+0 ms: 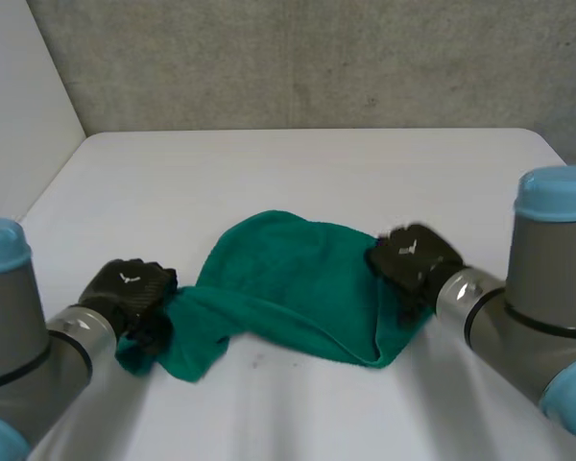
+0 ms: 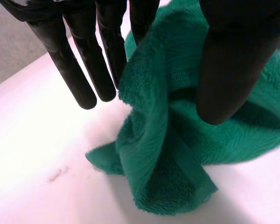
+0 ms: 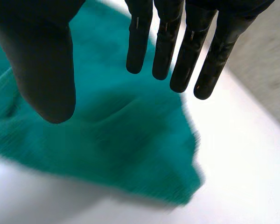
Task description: Fold the towel.
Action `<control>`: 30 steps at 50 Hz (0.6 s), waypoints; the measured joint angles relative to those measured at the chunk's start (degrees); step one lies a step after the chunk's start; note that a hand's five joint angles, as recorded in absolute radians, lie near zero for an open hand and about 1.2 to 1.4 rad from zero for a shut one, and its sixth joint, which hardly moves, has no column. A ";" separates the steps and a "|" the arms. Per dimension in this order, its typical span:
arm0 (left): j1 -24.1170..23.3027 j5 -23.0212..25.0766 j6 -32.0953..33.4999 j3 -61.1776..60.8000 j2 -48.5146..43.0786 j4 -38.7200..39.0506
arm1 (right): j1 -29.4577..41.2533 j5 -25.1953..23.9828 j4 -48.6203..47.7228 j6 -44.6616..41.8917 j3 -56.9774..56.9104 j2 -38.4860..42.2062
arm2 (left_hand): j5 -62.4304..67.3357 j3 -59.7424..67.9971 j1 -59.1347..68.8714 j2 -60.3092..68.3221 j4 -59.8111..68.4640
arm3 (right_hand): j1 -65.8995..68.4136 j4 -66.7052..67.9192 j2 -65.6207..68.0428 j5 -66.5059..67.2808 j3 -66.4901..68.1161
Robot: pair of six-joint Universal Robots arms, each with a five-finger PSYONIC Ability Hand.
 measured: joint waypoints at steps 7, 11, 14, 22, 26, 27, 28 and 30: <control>0.49 0.20 -0.31 5.15 6.58 -3.67 | -0.89 -1.56 -2.17 2.30 -3.20 -4.47 | -8.75 -8.60 -8.78 -8.44 -8.58 | -1.63 -1.88 -1.86 -1.89 -1.99; 1.41 0.22 -0.53 8.61 8.10 -3.92 | -1.06 -4.14 1.80 -1.59 -6.93 -2.53 | -10.81 -10.29 -10.57 -10.36 -10.71 | -8.72 -10.19 -10.36 -10.10 -9.94; 3.07 0.44 -1.20 11.28 7.73 -4.27 | -0.83 -5.94 6.35 -7.82 -10.23 1.56 | -15.83 -15.38 -15.73 -15.52 -15.82 | -9.70 -11.89 -10.99 -12.05 -11.05; 7.69 3.29 -10.13 16.02 0.71 -8.77 | -0.86 -6.98 10.51 -21.80 -14.20 8.39 | -25.66 -25.41 -25.32 -25.09 -25.27 | -9.70 -11.90 -10.99 -12.06 -11.05; 9.07 5.30 -15.28 17.85 -3.51 -11.90 | -1.08 -6.94 9.60 -23.69 -14.68 10.64 | -25.66 -25.41 -25.32 -25.08 -25.28 | -9.70 -11.90 -10.99 -12.06 -11.05; 9.61 6.35 -17.42 18.61 -5.41 -13.53 | -1.16 -6.87 8.70 -24.25 -14.81 12.12 | -25.64 -25.41 -25.32 -25.08 -25.27 | -9.70 -11.87 -10.99 -12.03 -11.05; 9.82 6.80 -18.23 18.91 -6.16 -14.18 | -1.18 -6.85 8.43 -24.34 -14.83 12.52 | -25.58 -25.41 -25.32 -25.08 -25.27 | -9.70 -11.86 -10.99 -12.02 -11.05; 10.29 8.02 -19.98 19.58 -7.99 -15.90 | -1.22 -6.77 7.49 -24.53 -14.82 13.61 | -25.57 -25.41 -25.32 -25.08 -25.27 | -9.34 -11.04 -10.75 -11.12 -10.53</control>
